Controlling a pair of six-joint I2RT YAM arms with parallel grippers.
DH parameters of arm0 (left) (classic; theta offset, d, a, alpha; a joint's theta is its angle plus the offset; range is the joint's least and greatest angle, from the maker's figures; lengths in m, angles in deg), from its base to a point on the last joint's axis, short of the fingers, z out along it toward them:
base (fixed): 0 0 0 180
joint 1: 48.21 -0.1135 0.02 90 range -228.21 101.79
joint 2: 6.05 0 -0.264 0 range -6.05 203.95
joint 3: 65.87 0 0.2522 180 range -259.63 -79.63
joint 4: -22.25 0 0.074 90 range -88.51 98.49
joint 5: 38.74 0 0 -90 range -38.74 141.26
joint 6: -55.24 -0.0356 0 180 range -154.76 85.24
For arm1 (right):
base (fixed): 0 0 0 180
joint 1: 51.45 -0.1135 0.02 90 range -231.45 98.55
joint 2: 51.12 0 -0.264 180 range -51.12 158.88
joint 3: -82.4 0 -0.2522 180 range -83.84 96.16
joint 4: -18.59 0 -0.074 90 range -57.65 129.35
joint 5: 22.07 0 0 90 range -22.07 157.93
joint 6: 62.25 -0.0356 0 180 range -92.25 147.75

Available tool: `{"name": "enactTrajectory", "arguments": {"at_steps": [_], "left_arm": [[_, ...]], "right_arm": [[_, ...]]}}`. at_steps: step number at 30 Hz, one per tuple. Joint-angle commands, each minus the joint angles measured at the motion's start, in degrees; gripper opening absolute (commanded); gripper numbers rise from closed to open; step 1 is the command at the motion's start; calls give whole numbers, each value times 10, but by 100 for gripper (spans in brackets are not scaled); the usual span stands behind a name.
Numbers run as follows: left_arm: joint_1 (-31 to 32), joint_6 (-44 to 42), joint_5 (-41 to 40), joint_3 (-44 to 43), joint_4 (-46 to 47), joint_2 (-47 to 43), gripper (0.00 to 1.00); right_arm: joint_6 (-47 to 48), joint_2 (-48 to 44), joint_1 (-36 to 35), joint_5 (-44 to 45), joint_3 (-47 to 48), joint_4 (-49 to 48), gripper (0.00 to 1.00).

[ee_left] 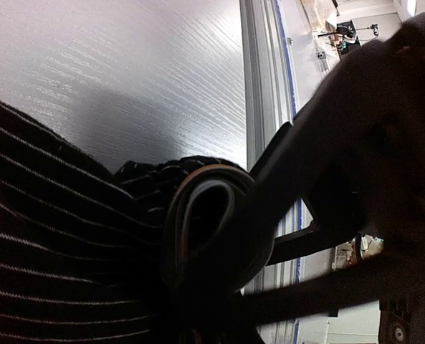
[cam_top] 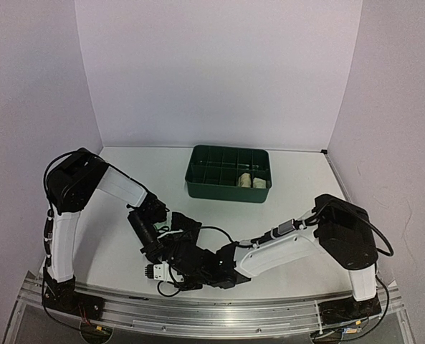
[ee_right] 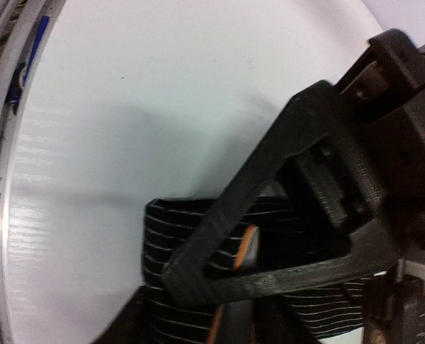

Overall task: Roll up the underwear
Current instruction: Roll the underwear to the center of the board.

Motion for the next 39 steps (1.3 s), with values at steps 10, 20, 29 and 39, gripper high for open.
{"name": "enactTrajectory", "arguments": {"at_steps": [10, 20, 29, 39], "left_arm": [[-10, -69, -18, -22, -42, -13, 41], [-141, -125, -25, 20, -19, -166, 61], [-108, -217, -128, 205, 161, -439, 58], [153, -170, -328, 368, 384, -572, 78]], "right_arm": [[-155, 29, 27, -161, 64, 268, 0], [-327, 54, 47, -354, 62, 304, 0], [-474, 123, 113, -550, 94, 290, 0], [-535, 158, 149, -614, 108, 238, 0]]}}
